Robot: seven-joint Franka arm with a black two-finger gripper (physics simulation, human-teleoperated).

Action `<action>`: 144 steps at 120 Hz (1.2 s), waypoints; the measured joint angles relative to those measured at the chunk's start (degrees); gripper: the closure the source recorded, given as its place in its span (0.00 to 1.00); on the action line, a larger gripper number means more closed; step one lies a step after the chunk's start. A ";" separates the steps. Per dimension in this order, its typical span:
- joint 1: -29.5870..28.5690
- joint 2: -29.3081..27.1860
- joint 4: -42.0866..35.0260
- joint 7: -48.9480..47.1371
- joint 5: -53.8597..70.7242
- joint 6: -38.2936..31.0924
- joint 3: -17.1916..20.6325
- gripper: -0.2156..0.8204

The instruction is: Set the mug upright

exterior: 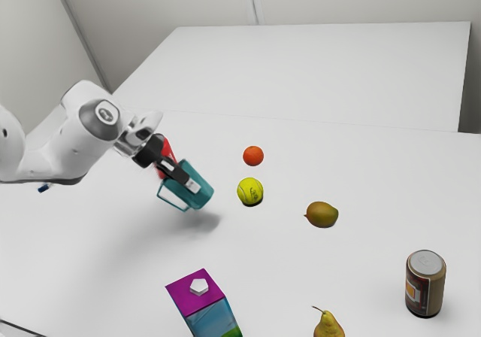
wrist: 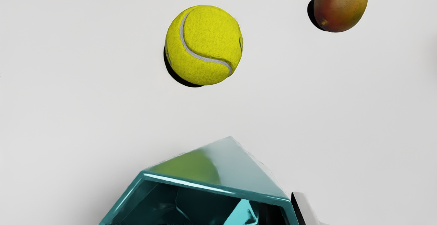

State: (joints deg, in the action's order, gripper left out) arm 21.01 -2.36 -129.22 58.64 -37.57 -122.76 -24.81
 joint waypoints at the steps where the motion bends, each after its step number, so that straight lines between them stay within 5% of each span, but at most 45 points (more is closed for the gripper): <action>1: 0.09 0.03 0.09 -0.20 0.63 -0.21 0.23 0.93; 66: 6.66 -1.55 -0.76 -19.59 34.33 -8.04 2.61 0.93; 144: 10.45 3.57 -2.16 -36.22 39.91 -13.41 2.74 0.93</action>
State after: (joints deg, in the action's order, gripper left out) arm 31.46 1.21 -131.37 22.42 2.34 -136.17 -22.07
